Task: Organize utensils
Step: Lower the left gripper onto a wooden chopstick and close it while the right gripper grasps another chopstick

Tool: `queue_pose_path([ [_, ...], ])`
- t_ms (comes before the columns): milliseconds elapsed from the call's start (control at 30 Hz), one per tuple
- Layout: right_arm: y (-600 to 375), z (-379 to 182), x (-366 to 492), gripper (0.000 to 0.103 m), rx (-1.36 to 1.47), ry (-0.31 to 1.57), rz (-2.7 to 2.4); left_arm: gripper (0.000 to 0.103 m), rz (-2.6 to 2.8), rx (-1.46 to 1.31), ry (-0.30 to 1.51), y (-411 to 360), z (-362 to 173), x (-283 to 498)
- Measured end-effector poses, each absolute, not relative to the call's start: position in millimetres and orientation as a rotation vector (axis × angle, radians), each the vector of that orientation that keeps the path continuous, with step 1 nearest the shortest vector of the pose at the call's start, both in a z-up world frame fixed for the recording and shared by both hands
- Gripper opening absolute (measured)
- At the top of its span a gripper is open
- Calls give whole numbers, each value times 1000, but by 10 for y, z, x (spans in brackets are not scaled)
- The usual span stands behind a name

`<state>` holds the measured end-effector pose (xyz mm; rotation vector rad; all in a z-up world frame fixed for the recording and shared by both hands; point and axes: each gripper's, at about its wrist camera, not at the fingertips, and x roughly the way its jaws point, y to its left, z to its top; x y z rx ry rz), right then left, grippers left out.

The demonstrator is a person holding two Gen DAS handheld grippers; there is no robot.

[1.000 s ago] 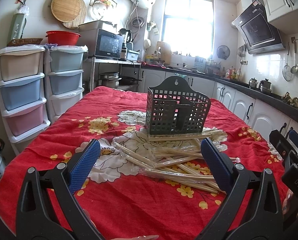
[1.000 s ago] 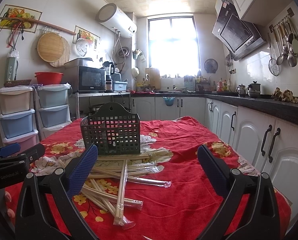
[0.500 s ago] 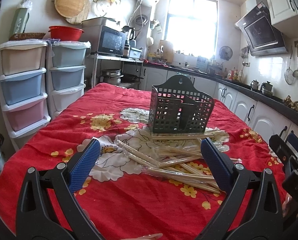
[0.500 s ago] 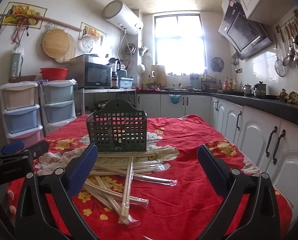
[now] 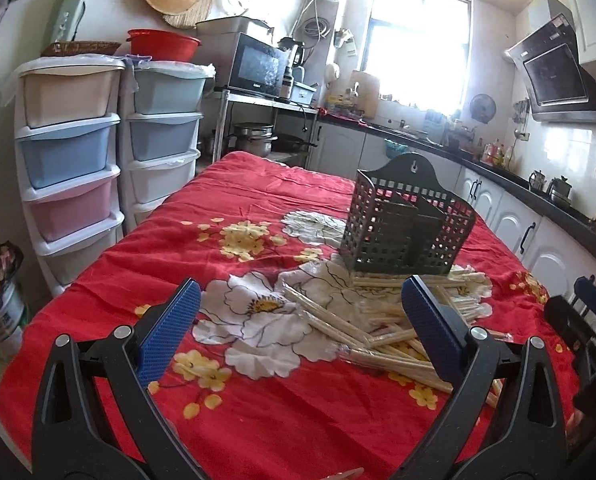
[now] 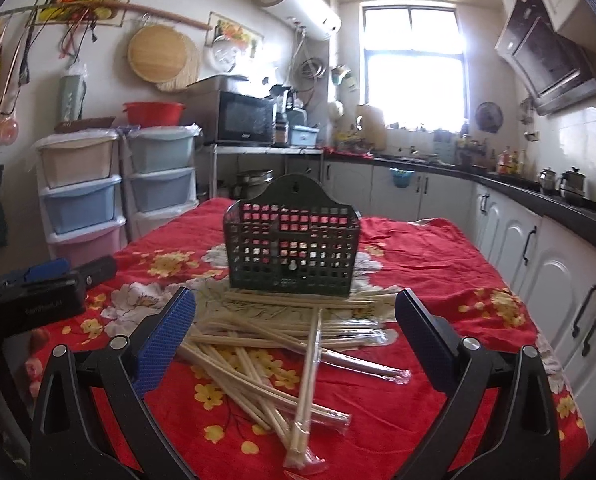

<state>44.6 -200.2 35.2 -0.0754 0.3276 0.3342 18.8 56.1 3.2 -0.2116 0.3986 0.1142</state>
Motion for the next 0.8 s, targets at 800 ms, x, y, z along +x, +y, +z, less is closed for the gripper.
queue_pose_path([
  [800, -2003, 407, 1420, 88, -52, 552, 379, 93, 25, -293, 556, 746, 172, 912],
])
